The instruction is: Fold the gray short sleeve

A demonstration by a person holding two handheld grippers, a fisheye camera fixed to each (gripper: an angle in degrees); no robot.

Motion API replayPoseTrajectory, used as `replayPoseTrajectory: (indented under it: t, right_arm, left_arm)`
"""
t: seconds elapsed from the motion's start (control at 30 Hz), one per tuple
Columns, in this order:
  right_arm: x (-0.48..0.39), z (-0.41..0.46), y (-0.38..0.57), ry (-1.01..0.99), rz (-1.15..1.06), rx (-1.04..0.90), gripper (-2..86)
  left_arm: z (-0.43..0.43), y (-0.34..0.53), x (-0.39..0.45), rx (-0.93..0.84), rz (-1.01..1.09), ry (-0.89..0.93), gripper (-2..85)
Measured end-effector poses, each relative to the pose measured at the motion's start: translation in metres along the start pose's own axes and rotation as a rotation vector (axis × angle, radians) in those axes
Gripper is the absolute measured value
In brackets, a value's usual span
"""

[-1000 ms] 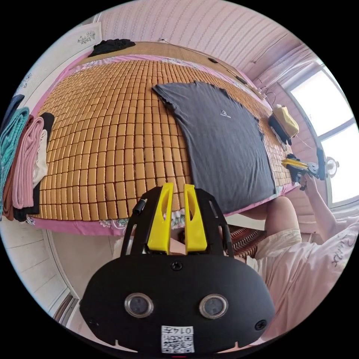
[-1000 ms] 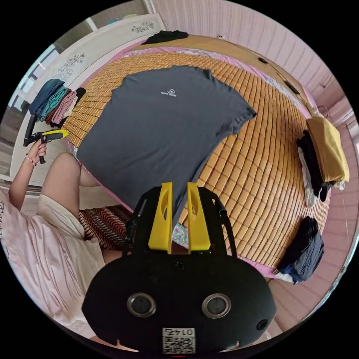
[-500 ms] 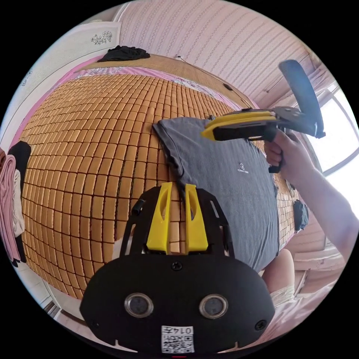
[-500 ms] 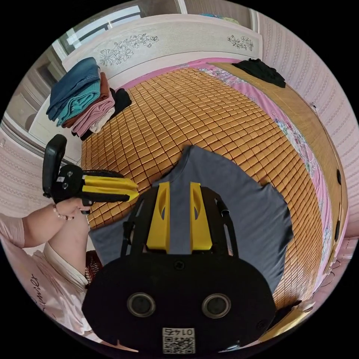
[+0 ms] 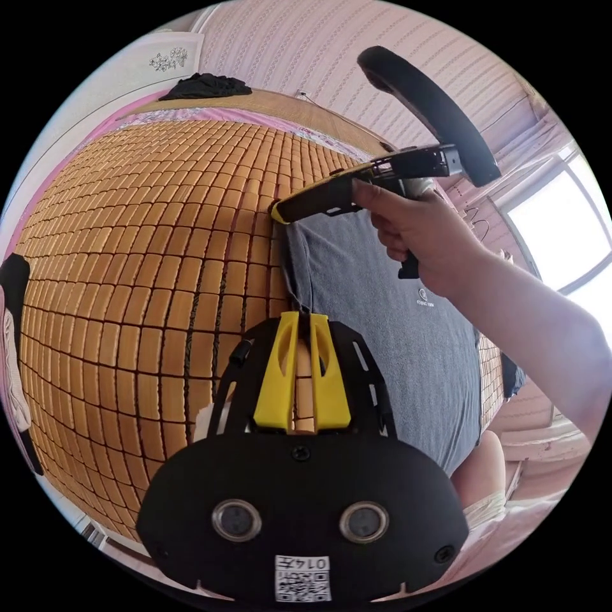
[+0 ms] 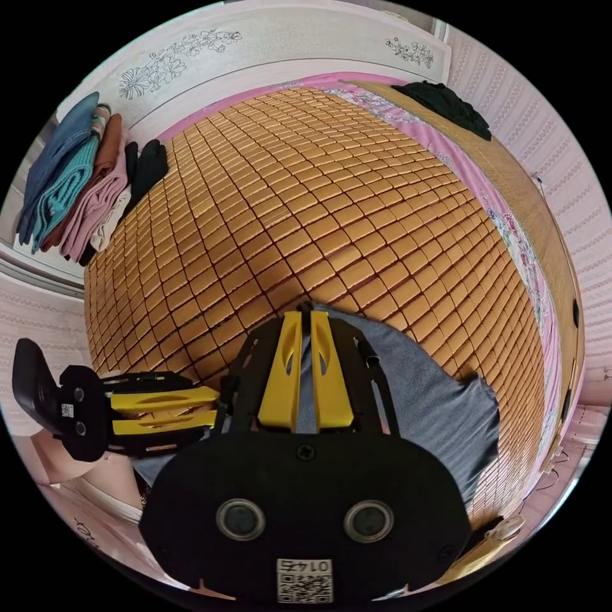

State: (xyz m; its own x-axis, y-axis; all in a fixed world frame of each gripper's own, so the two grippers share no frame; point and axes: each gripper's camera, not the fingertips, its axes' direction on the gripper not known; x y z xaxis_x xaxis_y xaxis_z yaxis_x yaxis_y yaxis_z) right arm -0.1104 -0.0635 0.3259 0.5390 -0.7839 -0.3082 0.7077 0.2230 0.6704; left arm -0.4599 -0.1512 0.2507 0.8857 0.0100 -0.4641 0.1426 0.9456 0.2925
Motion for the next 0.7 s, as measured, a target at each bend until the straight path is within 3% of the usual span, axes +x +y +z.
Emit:
replayPoseTrajectory:
  t: [0.2, 0.43, 0.7]
  right_arm:
    - [0.069, -0.048, 0.057, -0.121, 0.185, 0.189, 2.5]
    - [0.116, -0.031, 0.108, -0.094, 0.274, 0.085, 6.6]
    - [0.105, -0.027, 0.064, -0.082, 0.176, 0.088, 6.5]
  left_arm:
    - [-0.015, 0.002, 0.029, 0.094, 0.169, 0.028, 4.1]
    - [-0.004, 0.007, 0.059, -0.054, 0.266, 0.039, 7.2]
    - [0.016, 0.005, 0.093, -0.077, 0.326, 0.013, 7.0]
